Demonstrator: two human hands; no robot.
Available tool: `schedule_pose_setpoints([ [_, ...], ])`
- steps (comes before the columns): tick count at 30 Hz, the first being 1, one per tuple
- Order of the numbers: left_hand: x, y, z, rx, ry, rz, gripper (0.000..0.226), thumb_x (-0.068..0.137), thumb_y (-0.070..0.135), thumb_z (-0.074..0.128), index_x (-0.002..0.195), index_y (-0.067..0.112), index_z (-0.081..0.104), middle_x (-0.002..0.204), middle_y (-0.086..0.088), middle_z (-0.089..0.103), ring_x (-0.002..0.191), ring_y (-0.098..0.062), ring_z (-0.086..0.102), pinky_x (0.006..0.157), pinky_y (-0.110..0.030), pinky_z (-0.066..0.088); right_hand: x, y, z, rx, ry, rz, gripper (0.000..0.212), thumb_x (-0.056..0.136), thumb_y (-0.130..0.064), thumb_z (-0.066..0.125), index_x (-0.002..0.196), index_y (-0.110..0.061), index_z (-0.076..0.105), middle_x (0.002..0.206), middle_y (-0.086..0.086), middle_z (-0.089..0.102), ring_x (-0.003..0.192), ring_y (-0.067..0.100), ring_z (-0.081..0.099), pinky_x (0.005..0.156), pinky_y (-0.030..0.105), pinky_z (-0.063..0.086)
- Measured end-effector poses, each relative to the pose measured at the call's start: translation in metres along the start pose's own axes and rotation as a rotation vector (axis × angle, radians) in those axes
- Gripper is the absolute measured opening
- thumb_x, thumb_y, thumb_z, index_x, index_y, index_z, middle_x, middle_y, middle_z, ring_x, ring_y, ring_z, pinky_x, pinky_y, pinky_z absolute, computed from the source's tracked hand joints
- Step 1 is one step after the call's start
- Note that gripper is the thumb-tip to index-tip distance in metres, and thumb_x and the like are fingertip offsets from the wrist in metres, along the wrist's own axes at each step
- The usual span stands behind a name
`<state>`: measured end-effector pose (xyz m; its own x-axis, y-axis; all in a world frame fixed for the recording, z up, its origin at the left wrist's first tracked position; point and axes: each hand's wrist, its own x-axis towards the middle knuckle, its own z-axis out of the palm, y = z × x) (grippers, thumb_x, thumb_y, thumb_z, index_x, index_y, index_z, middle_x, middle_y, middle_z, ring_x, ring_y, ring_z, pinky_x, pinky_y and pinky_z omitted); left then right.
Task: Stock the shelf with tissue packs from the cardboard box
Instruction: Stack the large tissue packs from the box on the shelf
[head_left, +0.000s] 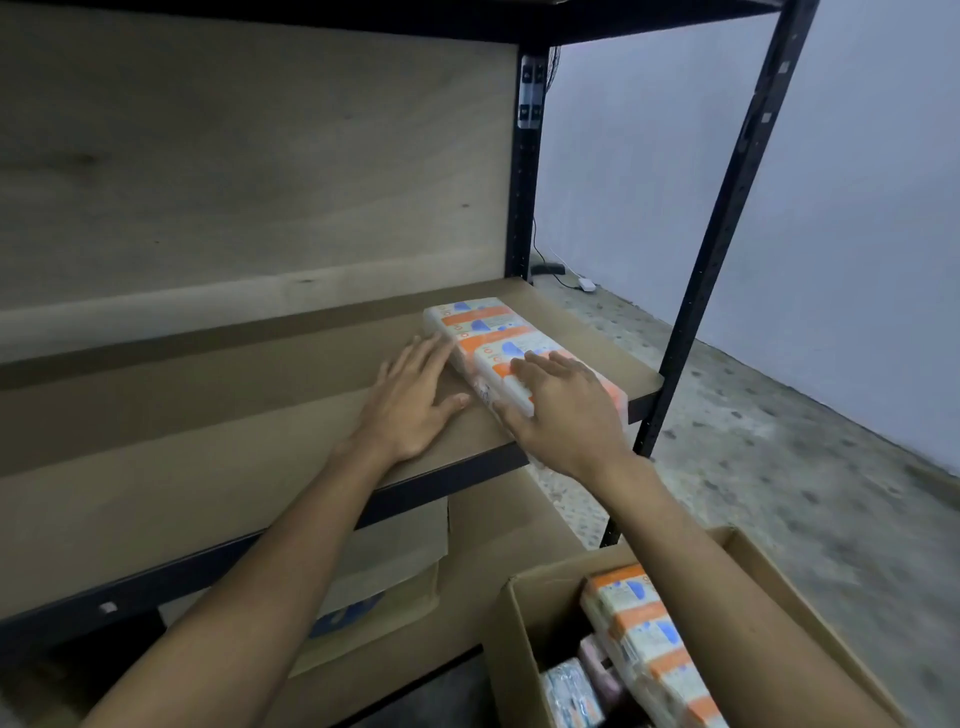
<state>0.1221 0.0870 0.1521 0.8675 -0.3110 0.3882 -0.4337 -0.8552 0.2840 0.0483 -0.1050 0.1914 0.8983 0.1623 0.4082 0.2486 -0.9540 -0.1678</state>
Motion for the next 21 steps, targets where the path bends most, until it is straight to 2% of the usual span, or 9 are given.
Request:
schedule_pose_setpoints([
  [3, -0.007, -0.006, 0.006, 0.062, -0.115, -0.112, 0.069, 0.093, 0.056, 0.039, 0.151, 0.027, 0.015, 0.160, 0.001, 0.014, 0.147, -0.020, 0.009, 0.119, -0.046, 0.010, -0.003, 0.008, 0.000, 0.042, -0.100, -0.015, 0.080, 0.075, -0.071, 0.040, 0.143, -0.029, 0.036, 0.151, 0.001, 0.038, 0.142, 0.021, 0.027, 0.117, 0.039, 0.020],
  [5, -0.008, -0.006, 0.006, 0.069, -0.177, -0.158, 0.065, 0.094, 0.058, 0.034, 0.150, 0.026, 0.021, 0.159, 0.000, 0.016, 0.147, -0.020, 0.011, 0.119, -0.047, 0.010, -0.007, 0.014, 0.004, -0.019, -0.121, -0.053, 0.081, 0.076, -0.070, 0.048, 0.146, -0.033, 0.029, 0.156, -0.003, 0.026, 0.146, 0.017, 0.017, 0.120, 0.039, 0.011],
  [8, -0.009, -0.003, 0.004, 0.068, -0.237, -0.175, 0.060, 0.096, 0.056, 0.030, 0.148, 0.026, 0.030, 0.159, 0.000, 0.020, 0.146, -0.020, 0.015, 0.118, -0.045, 0.010, -0.005, 0.017, 0.010, -0.034, -0.017, -0.082, 0.065, 0.084, -0.054, 0.052, 0.143, -0.031, 0.035, 0.154, 0.000, 0.032, 0.144, 0.021, 0.024, 0.117, 0.040, 0.014],
  [11, -0.008, -0.001, 0.003, 0.065, -0.230, -0.181, 0.059, 0.096, 0.056, 0.030, 0.147, 0.026, 0.031, 0.158, 0.000, 0.022, 0.146, -0.019, 0.017, 0.118, -0.044, 0.011, 0.002, 0.017, 0.015, -0.044, 0.012, -0.084, 0.061, 0.084, -0.045, 0.056, 0.141, -0.029, 0.040, 0.151, 0.002, 0.038, 0.141, 0.022, 0.030, 0.116, 0.041, 0.018],
  [21, 0.011, 0.005, 0.013, 0.048, -0.201, -0.187, 0.053, 0.096, 0.051, 0.036, 0.143, 0.028, 0.038, 0.155, 0.001, 0.029, 0.144, -0.019, 0.022, 0.118, -0.045, 0.015, 0.041, 0.042, 0.031, -0.060, 0.016, -0.026, 0.059, 0.084, -0.042, 0.058, 0.140, -0.032, 0.041, 0.150, 0.001, 0.038, 0.142, 0.022, 0.029, 0.116, 0.042, 0.017],
])
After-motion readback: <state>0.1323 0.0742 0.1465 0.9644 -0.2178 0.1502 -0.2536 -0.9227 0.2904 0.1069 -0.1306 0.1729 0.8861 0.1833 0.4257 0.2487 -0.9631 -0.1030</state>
